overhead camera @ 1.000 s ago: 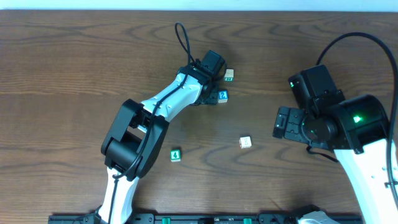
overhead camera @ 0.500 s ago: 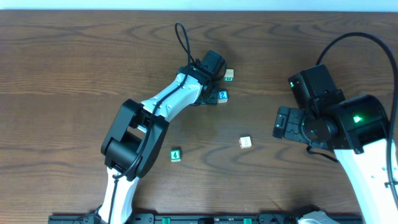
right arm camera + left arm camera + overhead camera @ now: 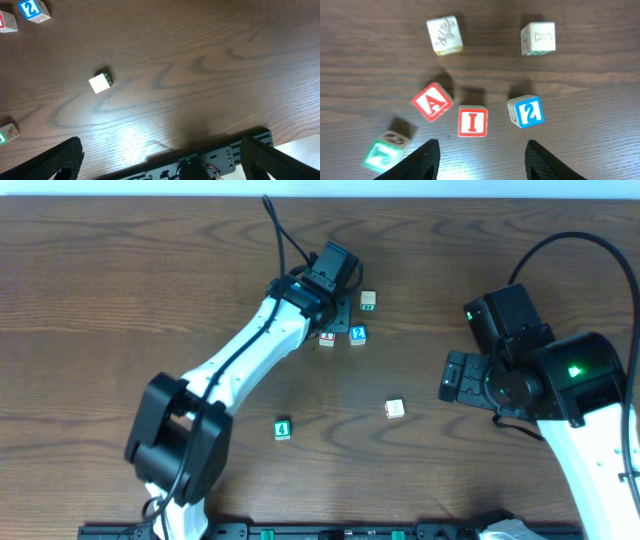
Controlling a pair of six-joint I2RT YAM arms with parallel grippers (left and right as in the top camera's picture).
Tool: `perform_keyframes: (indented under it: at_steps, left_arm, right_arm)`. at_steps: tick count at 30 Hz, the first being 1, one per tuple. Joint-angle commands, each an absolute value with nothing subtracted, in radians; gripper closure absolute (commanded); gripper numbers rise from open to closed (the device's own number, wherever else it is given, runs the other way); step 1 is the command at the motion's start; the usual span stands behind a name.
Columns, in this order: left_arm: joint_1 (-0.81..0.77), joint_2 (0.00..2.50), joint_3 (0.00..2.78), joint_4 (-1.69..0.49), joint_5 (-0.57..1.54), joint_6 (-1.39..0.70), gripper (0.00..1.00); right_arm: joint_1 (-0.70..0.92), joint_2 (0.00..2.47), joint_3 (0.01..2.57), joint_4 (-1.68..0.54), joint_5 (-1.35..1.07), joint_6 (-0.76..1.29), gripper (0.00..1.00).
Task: Spell out Ai2
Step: 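Lower the I block into the gap and open the left gripper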
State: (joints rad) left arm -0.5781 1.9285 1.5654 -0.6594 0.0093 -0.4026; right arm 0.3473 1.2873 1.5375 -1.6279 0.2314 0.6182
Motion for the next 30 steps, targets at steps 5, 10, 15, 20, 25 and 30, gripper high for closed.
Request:
perform_keyframes:
  at_steps: [5,10,15,20,25,30]
  left_arm:
    - [-0.574,1.851,1.576,-0.683,-0.218,-0.380,0.41]
    - [-0.544,1.906,1.576,-0.661,-0.213,-0.370,0.41]
    - [-0.496,1.973,1.576,-0.693,-0.080,-0.526,0.44]
    - [-0.488,1.990,1.576,-0.723,-0.086,-0.804,0.47]
    - [-0.492,1.991,1.576,-0.733,-0.084,-0.923,0.46]
    - [-0.493,2.023,1.575,-0.739,-0.076,-0.943,0.45]
  right_arm:
    - [0.355,1.283,1.534,-1.627,0.236,0.632,0.01]
    - [0.355,1.283,1.534,-1.627,0.236,0.632,0.01]
    - [0.355,1.283,1.534,-1.627,0.236,0.632,0.01]
    - [0.355,1.283,1.534,-1.628,0.236,0.632,0.01]
    - [0.355,1.283,1.534,-1.628,0.236,0.632,0.01]
    - [0.355,1.283,1.534,-1.628,0.236,0.632,0.01]
